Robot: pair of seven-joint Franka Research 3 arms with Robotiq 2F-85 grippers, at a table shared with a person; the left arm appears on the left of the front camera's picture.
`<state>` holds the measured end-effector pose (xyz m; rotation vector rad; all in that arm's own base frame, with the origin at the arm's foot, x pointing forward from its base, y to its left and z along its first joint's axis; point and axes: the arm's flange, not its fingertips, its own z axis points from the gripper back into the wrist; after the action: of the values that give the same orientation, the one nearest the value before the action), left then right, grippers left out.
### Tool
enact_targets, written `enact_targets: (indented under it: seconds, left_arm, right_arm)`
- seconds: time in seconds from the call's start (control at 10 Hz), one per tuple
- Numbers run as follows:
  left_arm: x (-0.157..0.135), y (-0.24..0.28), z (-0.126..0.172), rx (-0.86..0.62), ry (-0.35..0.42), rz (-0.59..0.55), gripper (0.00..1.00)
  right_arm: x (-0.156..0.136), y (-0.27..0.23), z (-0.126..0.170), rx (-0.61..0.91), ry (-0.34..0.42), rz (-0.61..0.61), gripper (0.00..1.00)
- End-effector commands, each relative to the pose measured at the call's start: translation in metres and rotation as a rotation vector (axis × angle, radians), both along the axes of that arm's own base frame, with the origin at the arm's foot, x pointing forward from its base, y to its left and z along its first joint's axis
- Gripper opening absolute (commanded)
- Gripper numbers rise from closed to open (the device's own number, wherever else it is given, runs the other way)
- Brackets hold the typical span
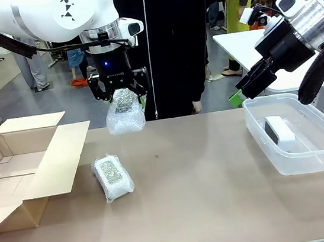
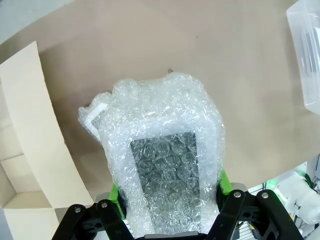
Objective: Separate and place wrapped and unwrapped clocks.
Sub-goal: If the picked Digital clock is wrapped, place it in the Package Box ; if not, place it in the Organizing box.
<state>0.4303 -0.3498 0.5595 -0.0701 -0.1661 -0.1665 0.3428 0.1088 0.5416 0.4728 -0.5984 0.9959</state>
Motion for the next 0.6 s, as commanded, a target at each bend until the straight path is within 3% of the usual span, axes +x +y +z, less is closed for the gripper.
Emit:
enact_targets:
  seconds: [0.0,0.1,0.3,0.5]
  left_arm:
    - [0.000,0.000,0.004,0.004,0.001,0.010,0.20]
    - [0.000,0.000,0.000,0.000,0.000,0.000,0.80]
    - [0.015,0.073,0.024,0.041,0.046,0.101,0.80]
    - [0.033,0.142,0.015,0.074,0.073,0.160,0.80]
  right_arm:
    - [0.000,0.000,0.000,-0.010,0.008,0.006,1.00]
    - [0.000,0.000,0.000,-0.010,0.008,0.006,1.00]
    - [0.000,0.000,0.000,-0.010,0.008,0.006,1.00]
    - [0.000,0.000,0.000,-0.010,0.008,0.006,1.00]
